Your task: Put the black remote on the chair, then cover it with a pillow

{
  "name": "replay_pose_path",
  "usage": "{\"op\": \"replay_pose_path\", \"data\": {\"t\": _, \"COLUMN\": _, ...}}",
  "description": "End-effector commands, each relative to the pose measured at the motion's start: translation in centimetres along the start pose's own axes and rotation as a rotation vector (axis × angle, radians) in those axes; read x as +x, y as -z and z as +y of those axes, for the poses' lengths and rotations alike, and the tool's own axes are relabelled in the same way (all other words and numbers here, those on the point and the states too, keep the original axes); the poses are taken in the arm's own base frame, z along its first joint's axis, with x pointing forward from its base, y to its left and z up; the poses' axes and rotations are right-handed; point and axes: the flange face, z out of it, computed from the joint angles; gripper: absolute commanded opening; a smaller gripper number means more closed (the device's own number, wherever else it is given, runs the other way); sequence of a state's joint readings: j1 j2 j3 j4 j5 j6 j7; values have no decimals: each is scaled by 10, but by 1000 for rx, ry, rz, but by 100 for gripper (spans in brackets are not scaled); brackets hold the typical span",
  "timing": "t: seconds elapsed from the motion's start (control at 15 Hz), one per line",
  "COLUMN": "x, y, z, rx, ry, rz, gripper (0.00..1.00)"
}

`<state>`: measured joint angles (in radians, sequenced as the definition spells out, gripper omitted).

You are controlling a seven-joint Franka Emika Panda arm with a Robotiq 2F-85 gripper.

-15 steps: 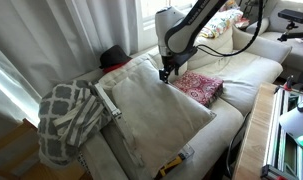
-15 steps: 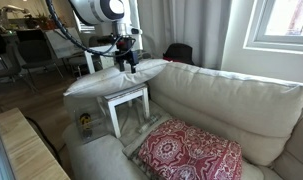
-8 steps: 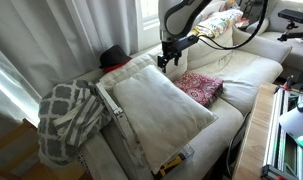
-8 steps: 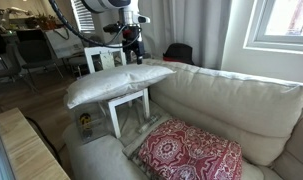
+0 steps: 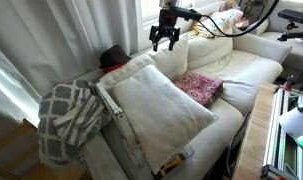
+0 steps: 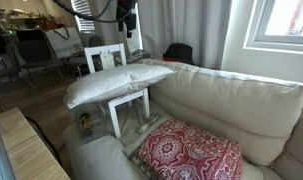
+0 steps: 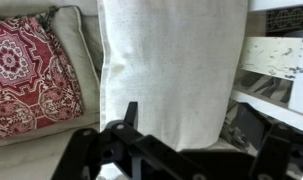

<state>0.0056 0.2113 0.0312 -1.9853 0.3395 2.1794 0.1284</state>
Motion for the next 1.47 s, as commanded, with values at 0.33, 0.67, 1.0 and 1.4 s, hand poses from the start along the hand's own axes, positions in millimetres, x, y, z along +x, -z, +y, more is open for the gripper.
{"op": "replay_pose_path", "data": {"t": 0.33, "x": -41, "y": 130, "z": -4, "rx": 72, "ry": 112, "rz": 131, "gripper": 100}}
{"op": "replay_pose_path", "data": {"t": 0.67, "x": -61, "y": 186, "z": 5, "rx": 69, "ry": 165, "rz": 211, "gripper": 100}}
{"op": "replay_pose_path", "data": {"t": 1.0, "x": -59, "y": 202, "z": 2, "rx": 77, "ry": 164, "rz": 252, "gripper": 100}}
{"op": "replay_pose_path", "data": {"t": 1.4, "x": -60, "y": 201, "z": 3, "rx": 76, "ry": 167, "rz": 249, "gripper": 100}}
